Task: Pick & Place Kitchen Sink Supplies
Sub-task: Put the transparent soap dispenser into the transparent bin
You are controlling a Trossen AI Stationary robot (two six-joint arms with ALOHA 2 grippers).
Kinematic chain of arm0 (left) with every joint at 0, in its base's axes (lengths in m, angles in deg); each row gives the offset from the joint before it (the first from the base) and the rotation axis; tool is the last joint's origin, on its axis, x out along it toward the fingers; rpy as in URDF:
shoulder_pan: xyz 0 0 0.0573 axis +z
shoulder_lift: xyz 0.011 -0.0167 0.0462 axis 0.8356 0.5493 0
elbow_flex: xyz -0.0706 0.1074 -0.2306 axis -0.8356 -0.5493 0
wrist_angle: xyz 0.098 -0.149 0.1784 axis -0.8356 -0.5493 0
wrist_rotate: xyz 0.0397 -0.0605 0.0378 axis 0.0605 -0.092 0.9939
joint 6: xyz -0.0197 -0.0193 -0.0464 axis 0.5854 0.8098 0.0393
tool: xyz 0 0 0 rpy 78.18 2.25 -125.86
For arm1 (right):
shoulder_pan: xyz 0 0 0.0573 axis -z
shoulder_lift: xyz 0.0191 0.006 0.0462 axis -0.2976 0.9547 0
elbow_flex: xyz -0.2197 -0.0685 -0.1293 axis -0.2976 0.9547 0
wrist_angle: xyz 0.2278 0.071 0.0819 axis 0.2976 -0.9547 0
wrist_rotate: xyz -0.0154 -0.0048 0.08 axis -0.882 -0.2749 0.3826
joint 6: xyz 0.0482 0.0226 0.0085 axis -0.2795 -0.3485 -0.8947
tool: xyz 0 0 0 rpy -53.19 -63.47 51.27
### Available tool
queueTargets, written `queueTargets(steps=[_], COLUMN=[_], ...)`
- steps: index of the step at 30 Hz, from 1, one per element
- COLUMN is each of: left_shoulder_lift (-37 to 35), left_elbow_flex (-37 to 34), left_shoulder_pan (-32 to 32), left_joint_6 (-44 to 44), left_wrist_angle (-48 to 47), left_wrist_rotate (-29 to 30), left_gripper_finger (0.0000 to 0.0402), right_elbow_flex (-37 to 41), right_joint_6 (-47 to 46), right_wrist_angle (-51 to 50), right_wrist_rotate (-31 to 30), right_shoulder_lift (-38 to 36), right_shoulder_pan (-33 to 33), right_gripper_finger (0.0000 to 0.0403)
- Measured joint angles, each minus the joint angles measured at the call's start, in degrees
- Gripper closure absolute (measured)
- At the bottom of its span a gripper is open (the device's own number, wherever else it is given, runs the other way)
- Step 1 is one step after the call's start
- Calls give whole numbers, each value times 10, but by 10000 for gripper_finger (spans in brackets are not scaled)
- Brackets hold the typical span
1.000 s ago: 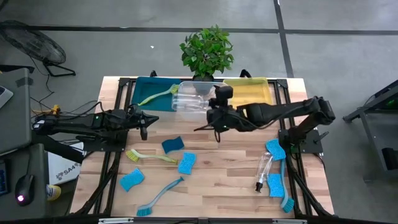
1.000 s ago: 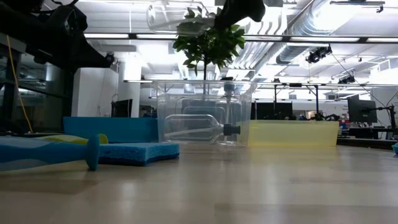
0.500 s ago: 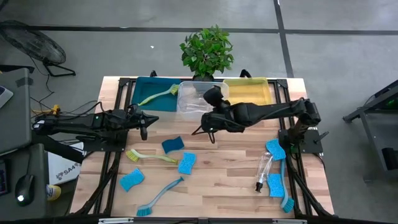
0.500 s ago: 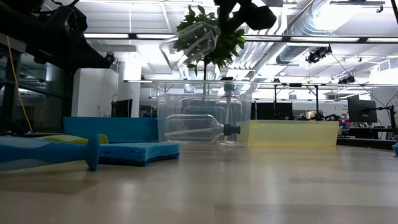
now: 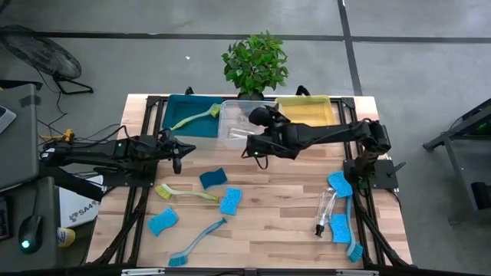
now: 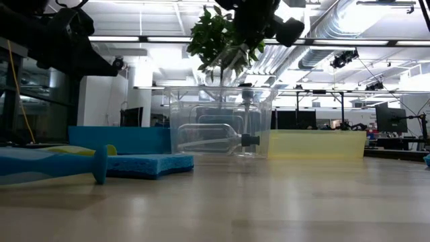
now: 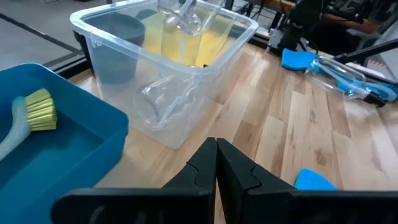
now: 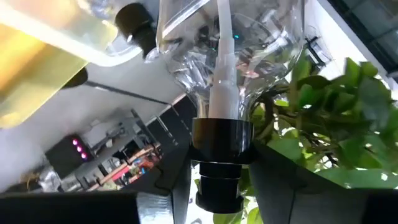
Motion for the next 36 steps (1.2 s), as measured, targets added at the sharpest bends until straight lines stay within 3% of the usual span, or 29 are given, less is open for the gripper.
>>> queueTargets(steps=[7, 12, 18, 23, 36], left_shoulder_lift=[0, 0, 0, 0, 0], left_elbow_flex=[0, 0, 0, 0, 0], left_shoulder_pan=[0, 0, 0, 0, 0], left_joint_6=[0, 0, 1, 1, 1], left_wrist_angle=[-4, -5, -13, -16, -15], left_wrist_rotate=[1, 1, 1, 1, 8], left_gripper_finger=[401, 401, 401, 401, 401], right_elbow_flex=[0, 0, 0, 0, 0], right_joint_6=[24, 52, 72, 96, 131], right_wrist_angle=[-38, -76, -100, -124, -132], right_wrist_rotate=[6, 62, 42, 86, 128], right_shoulder_lift=[0, 0, 0, 0, 8], right_shoulder_pan=[2, 2, 2, 5, 9], right_gripper_finger=[276, 276, 276, 276, 276])
